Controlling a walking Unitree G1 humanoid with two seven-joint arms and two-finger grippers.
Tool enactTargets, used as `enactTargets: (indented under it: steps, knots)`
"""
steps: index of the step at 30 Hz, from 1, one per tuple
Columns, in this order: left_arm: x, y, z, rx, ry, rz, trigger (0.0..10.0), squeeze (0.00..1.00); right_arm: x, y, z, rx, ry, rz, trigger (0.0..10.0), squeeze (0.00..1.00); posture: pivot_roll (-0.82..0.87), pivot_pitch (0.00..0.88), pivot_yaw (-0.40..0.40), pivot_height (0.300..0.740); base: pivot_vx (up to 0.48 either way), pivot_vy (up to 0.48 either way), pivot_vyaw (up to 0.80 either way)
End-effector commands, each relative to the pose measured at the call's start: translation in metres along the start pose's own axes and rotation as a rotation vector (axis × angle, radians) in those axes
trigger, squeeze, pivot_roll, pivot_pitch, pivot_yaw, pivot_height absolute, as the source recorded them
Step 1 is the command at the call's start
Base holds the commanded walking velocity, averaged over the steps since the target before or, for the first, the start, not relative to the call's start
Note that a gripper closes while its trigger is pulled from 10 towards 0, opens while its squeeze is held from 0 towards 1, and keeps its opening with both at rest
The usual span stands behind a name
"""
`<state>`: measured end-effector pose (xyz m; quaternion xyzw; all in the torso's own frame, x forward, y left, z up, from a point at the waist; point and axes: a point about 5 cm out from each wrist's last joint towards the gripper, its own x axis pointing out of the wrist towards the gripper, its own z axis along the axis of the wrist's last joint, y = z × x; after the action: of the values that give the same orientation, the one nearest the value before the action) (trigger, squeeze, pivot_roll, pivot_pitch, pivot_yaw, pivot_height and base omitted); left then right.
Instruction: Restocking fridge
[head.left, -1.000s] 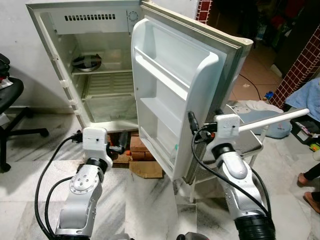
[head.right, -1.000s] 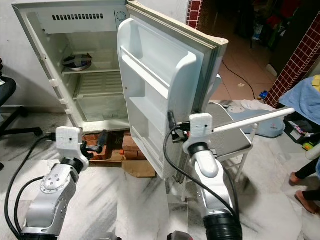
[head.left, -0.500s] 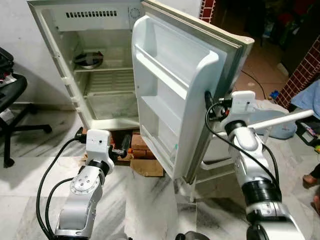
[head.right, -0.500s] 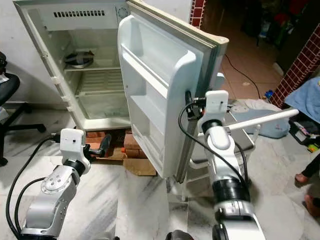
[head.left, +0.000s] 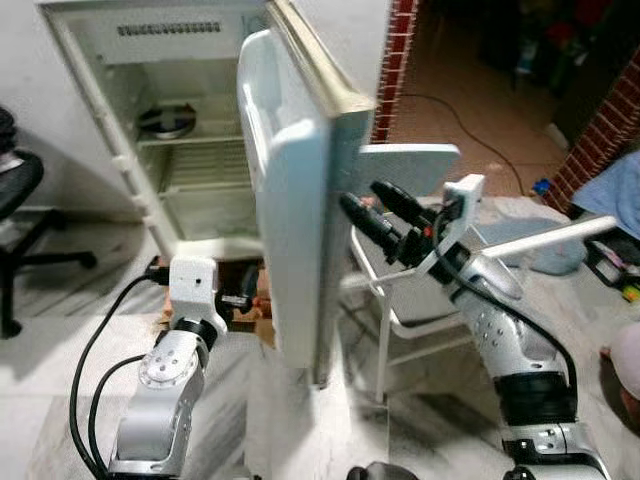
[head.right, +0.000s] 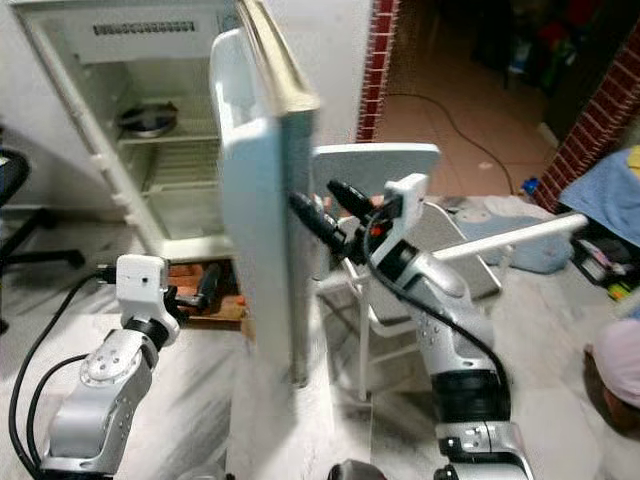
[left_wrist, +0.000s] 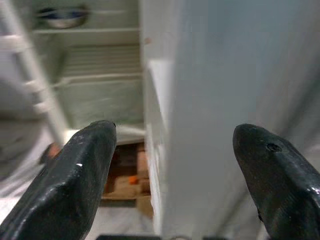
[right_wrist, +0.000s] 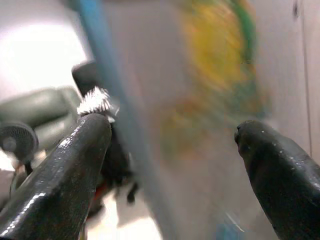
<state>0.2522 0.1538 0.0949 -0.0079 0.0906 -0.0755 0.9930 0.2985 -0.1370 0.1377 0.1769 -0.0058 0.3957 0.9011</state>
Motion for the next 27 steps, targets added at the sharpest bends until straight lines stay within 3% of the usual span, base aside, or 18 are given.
enactTargets:
  steps: [1, 3, 5, 7, 11, 13, 15, 18, 27]
  knots:
    - [-0.002, 0.001, 0.004, 0.005, -0.007, 0.002, 10.0, 0.00, -0.013, -0.002, -0.010, 0.014, 0.053, -0.049, 10.0, 0.00, 0.08, 0.012, -0.015, 0.740, 0.000, 0.000, 0.00]
    - [-0.003, 0.001, 0.004, 0.005, -0.007, 0.003, 10.0, 0.00, -0.015, -0.002, -0.013, 0.014, 0.063, -0.066, 10.0, 0.00, 0.08, 0.013, -0.014, 0.740, 0.000, 0.000, 0.00]
    - [-0.005, -0.001, 0.004, 0.015, -0.010, 0.009, 10.0, 0.00, -0.019, -0.004, -0.029, -0.152, 0.105, -0.219, 10.0, 0.00, 0.08, 0.015, -0.015, 0.740, 0.000, 0.000, 0.00]
    - [-0.005, 0.000, 0.005, 0.018, -0.017, 0.018, 10.0, 0.00, -0.019, -0.004, -0.033, -0.189, 0.099, -0.274, 10.0, 0.00, 0.08, 0.015, -0.016, 0.740, 0.000, 0.000, 0.00]
    - [-0.005, 0.006, 0.004, -0.002, -0.015, 0.069, 10.0, 0.00, -0.016, -0.004, -0.033, -0.271, 0.060, -0.395, 10.0, 0.00, 0.09, 0.014, -0.016, 0.740, 0.000, 0.000, 0.00]
    - [-0.004, 0.012, 0.004, 0.040, -0.022, 0.080, 10.0, 0.00, -0.021, -0.012, -0.023, -0.315, 0.012, -0.569, 10.0, 0.00, 0.09, 0.014, -0.016, 0.740, 0.000, 0.157, 0.00]
    - [-0.004, 0.016, 0.006, 0.088, -0.032, 0.088, 10.0, 0.00, -0.025, -0.016, -0.019, -0.316, -0.011, -0.636, 10.0, 0.00, 0.08, 0.013, -0.017, 0.740, 0.000, 0.397, 0.00]
    - [-0.003, 0.023, 0.005, 0.097, -0.029, 0.097, 10.0, 0.00, -0.029, -0.020, -0.016, -0.314, -0.034, -0.709, 10.0, 0.00, 0.08, 0.011, -0.017, 0.740, 0.000, 0.480, 0.00]
    - [0.003, 0.028, 0.007, 0.125, -0.054, 0.125, 10.0, 0.00, -0.020, -0.017, -0.017, -0.311, -0.054, -0.750, 10.0, 0.00, 0.07, 0.000, -0.011, 0.740, 0.000, 0.480, 0.00]
